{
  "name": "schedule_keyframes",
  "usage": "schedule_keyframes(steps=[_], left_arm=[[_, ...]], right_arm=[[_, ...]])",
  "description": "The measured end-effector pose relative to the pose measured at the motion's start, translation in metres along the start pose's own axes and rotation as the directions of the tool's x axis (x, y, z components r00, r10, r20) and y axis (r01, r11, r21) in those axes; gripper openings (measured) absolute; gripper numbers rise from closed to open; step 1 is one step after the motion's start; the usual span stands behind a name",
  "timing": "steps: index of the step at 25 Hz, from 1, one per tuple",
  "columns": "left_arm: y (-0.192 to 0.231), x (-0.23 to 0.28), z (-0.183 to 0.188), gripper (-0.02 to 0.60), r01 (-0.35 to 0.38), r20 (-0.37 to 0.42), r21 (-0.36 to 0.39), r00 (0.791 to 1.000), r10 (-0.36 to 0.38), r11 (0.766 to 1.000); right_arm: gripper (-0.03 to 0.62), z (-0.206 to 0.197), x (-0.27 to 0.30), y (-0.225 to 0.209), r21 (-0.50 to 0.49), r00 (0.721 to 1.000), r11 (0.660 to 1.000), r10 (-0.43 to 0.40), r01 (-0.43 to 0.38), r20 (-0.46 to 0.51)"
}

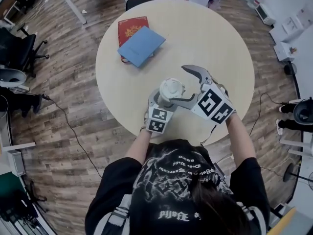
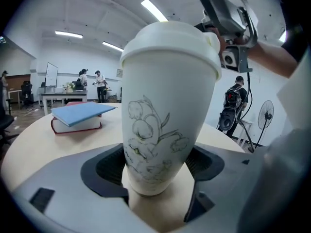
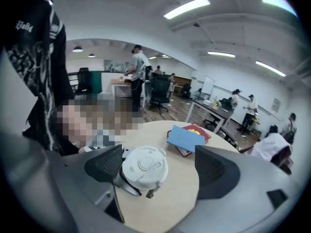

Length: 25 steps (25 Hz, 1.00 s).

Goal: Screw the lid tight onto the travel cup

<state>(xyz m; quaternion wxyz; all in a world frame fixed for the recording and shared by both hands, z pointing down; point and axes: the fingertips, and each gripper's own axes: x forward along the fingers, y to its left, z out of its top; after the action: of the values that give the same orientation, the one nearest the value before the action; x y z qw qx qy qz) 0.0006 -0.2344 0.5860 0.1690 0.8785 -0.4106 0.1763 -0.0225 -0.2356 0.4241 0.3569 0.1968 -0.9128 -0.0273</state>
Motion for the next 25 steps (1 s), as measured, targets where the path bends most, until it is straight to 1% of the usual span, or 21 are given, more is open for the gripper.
schedule_keyframes(steps=[1,2,3,5,7,8,10,13,14,16,18,19,20,21,22,24,25], left_arm=[[-0.001,0.000,0.000,0.391,0.004,-0.003,-0.001,1.000,-0.004,1.000],[-0.001,0.001,0.000,0.391,0.009,-0.007,0.000,1.000,-0.009,1.000],[-0.001,0.002,0.000,0.391,0.013,-0.011,0.003,1.000,-0.013,1.000],[-0.002,0.003,0.000,0.391,0.025,-0.016,0.011,1.000,-0.025,1.000],[-0.002,0.003,-0.001,0.391,0.044,-0.019,0.020,0.999,-0.044,0.999],[-0.001,0.003,0.000,0.391,0.054,-0.021,0.024,0.998,-0.053,0.998],[-0.002,0.004,0.001,0.391,0.068,-0.028,0.025,0.997,-0.067,0.997],[-0.003,0.003,0.000,0.394,0.079,-0.044,0.023,0.996,-0.078,0.997],[-0.003,0.003,0.000,0.394,0.082,-0.048,0.024,0.996,-0.081,0.996],[-0.003,0.004,0.002,0.396,0.088,-0.051,0.027,0.995,-0.087,0.996],[-0.003,0.005,0.001,0.396,0.092,-0.053,0.026,0.994,-0.091,0.995],[-0.003,0.005,0.001,0.396,0.093,-0.053,0.026,0.994,-0.092,0.995],[-0.002,0.005,0.001,0.396,0.094,-0.053,0.028,0.994,-0.092,0.995],[-0.001,0.005,0.001,0.396,0.095,-0.054,0.031,0.994,-0.093,0.995],[-0.001,0.004,0.002,0.396,0.098,-0.056,0.033,0.994,-0.096,0.995],[-0.003,0.005,0.002,0.396,0.108,-0.057,0.035,0.993,-0.106,0.994],[-0.003,0.005,0.002,0.396,0.113,-0.054,0.036,0.992,-0.111,0.993]], right_arm=[[0.477,0.001,-0.003,0.000,-0.073,0.998,0.996,0.057,-0.058,-0.024],[0.477,0.001,-0.005,0.000,-0.144,0.992,0.982,0.112,-0.119,-0.058],[0.477,0.002,-0.009,-0.002,-0.208,0.981,0.961,0.163,-0.181,-0.101],[0.472,0.005,-0.015,0.000,-0.313,0.952,0.903,0.250,-0.295,-0.177],[0.463,0.009,-0.017,0.004,-0.430,0.926,0.823,0.297,-0.372,-0.233],[0.463,0.008,-0.016,0.006,-0.492,0.913,0.772,0.305,-0.403,-0.269],[0.469,-0.001,-0.013,0.011,-0.590,0.876,0.651,0.311,-0.478,-0.368],[0.479,-0.013,-0.009,0.025,-0.670,0.803,0.443,0.320,-0.596,-0.503],[0.479,-0.015,-0.008,0.029,-0.694,0.786,0.370,0.320,-0.617,-0.528],[0.479,-0.019,-0.003,0.031,-0.741,0.770,0.230,0.306,-0.631,-0.560],[0.479,-0.025,0.004,0.030,-0.770,0.761,0.104,0.280,-0.630,-0.585],[0.479,-0.029,0.007,0.029,-0.775,0.756,0.050,0.264,-0.630,-0.599],[0.479,-0.032,0.011,0.029,-0.774,0.751,0.006,0.248,-0.633,-0.612],[0.479,-0.034,0.014,0.029,-0.770,0.744,-0.026,0.240,-0.637,-0.624],[0.479,-0.037,0.018,0.030,-0.764,0.735,-0.049,0.238,-0.644,-0.635],[0.478,-0.044,0.024,0.031,-0.750,0.718,-0.079,0.237,-0.657,-0.654],[0.469,-0.048,0.027,0.031,-0.745,0.713,-0.085,0.236,-0.661,-0.660]])
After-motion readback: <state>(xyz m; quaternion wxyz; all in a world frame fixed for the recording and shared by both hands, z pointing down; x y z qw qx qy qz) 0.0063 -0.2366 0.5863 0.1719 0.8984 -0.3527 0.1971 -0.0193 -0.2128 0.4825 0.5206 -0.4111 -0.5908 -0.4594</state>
